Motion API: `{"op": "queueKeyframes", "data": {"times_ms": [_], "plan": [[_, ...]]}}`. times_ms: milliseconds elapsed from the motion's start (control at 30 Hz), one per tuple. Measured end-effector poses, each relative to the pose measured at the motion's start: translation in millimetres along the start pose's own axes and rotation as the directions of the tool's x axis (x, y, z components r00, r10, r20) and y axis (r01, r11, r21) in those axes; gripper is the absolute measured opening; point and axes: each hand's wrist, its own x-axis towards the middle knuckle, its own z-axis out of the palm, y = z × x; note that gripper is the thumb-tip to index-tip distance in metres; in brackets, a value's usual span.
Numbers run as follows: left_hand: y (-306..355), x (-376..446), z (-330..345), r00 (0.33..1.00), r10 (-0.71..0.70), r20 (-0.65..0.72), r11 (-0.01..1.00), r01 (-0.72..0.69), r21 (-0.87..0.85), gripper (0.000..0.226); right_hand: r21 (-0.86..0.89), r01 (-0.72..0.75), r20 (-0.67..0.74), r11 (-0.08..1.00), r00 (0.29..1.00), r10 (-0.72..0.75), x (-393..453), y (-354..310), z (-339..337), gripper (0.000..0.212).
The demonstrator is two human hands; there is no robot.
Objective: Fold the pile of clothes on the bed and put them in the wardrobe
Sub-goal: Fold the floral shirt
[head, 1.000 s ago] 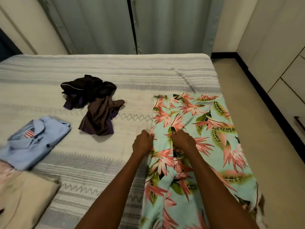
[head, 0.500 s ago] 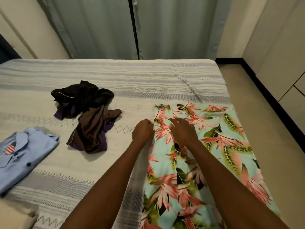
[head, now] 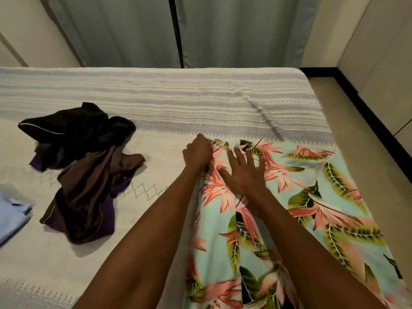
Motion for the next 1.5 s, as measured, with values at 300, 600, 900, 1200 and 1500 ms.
{"op": "queueKeyframes", "data": {"times_ms": [300,600,900,1200,1500], "plan": [[-21.0,-1.6,5.9,0.993,-0.075,-0.093,0.831,0.010,-0.556,0.019,0.043,-0.021,0.017,0.999,1.000,0.020,0.7,2.1,0.0,0.076],[-89.6,-137.1,-25.1,0.996,-0.055,0.068,0.605,0.087,-0.791,0.034,0.298,0.078,-0.068,0.951,0.996,-0.060,-110.8,3.5,-13.8,0.060],[-136.3,-318.8,-55.9,0.979,0.158,0.128,0.758,-0.038,-0.651,0.039,0.557,-0.049,-0.032,0.829,0.996,0.080,-317.4,-2.3,-24.9,0.051],[-101.2,-495.7,-88.0,0.856,0.512,0.066,0.856,-0.503,-0.121,0.065,0.302,-0.148,-0.070,0.942,0.982,0.176,-421.6,20.2,-50.2,0.044],[-46.8,-607.5,-24.7,0.702,0.549,0.454,0.761,-0.645,0.076,0.084,0.296,-0.414,0.299,0.861,0.896,0.328,-462.1,45.4,-80.8,0.049]]}}
